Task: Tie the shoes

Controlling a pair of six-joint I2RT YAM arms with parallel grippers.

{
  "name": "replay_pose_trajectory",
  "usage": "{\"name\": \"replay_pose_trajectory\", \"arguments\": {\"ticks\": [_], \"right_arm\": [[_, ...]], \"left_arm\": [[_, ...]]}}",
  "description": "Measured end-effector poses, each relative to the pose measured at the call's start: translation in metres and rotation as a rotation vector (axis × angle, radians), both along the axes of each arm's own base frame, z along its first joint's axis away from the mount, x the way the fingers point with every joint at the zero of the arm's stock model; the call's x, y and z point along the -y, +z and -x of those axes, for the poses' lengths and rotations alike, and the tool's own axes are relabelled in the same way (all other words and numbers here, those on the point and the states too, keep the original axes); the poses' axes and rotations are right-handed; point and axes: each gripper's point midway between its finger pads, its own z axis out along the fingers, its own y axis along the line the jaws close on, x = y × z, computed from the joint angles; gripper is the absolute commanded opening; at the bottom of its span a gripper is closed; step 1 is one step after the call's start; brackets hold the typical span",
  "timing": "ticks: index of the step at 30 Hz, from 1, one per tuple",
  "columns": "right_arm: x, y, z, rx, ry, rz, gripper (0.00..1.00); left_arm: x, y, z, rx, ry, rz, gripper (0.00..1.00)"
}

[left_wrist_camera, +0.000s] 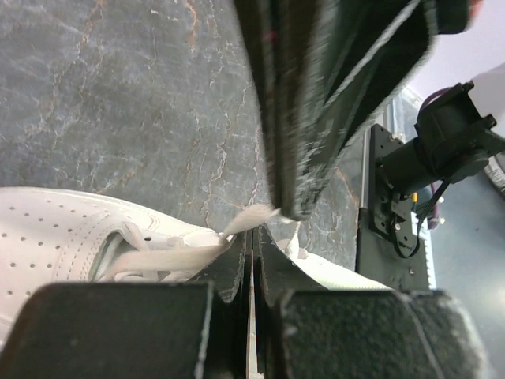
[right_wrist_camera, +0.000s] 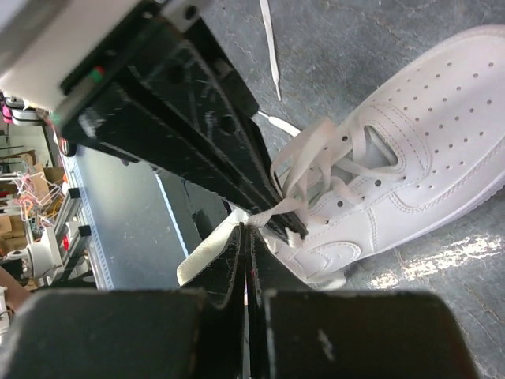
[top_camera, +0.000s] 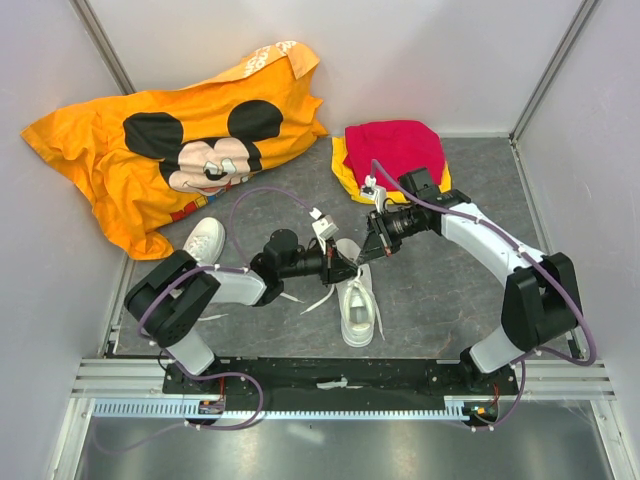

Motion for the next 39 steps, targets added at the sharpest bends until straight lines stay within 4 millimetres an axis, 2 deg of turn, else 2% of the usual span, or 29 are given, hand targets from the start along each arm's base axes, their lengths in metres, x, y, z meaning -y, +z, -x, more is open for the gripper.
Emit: {"name": "replay_pose_trajectory", "arguments": {"ticks": [5, 12, 16, 17, 20, 23, 28, 32, 39], "right_arm": [[-0.002, 0.006, 0.0, 0.016, -0.008, -0.014, 0.0], [-0.002, 0.001, 0.003, -0.004, -0.016, -0.011, 0.0], [-0.002, 0.001, 0.004, -0.011, -0.017, -0.01, 0.17], [-0.002, 0.001, 0.005, -0.015, -0.019, -0.011, 0.24], [-0.001, 0.004, 0.005, -0.027, -0.029, -0.016, 0.3], [0.006, 0.012, -0.001, -0.018, -0.061, -0.033, 0.32], [0.031, 0.017, -0.019, 0.044, -0.114, -0.037, 0.31], [0.041, 0.008, -0.016, 0.093, -0.075, -0.003, 0.3], [0.043, 0.002, -0.011, 0.135, -0.003, -0.002, 0.35]], "left_arm": [[0.004, 0.001, -0.002, -0.034, 0.015, 0.03, 0.02], [0.01, 0.011, -0.007, -0.047, 0.042, 0.068, 0.02], [0.011, 0.014, -0.008, -0.047, 0.048, 0.082, 0.02], [0.011, 0.014, -0.008, -0.046, 0.049, 0.085, 0.02], [0.011, 0.015, -0.009, -0.047, 0.055, 0.088, 0.02], [0.011, 0.017, -0.009, -0.042, 0.054, 0.093, 0.01], [0.012, 0.02, -0.008, -0.03, 0.043, 0.105, 0.02], [0.013, 0.021, -0.007, -0.028, 0.039, 0.107, 0.02], [0.013, 0.021, -0.005, -0.029, 0.032, 0.107, 0.02]]}}
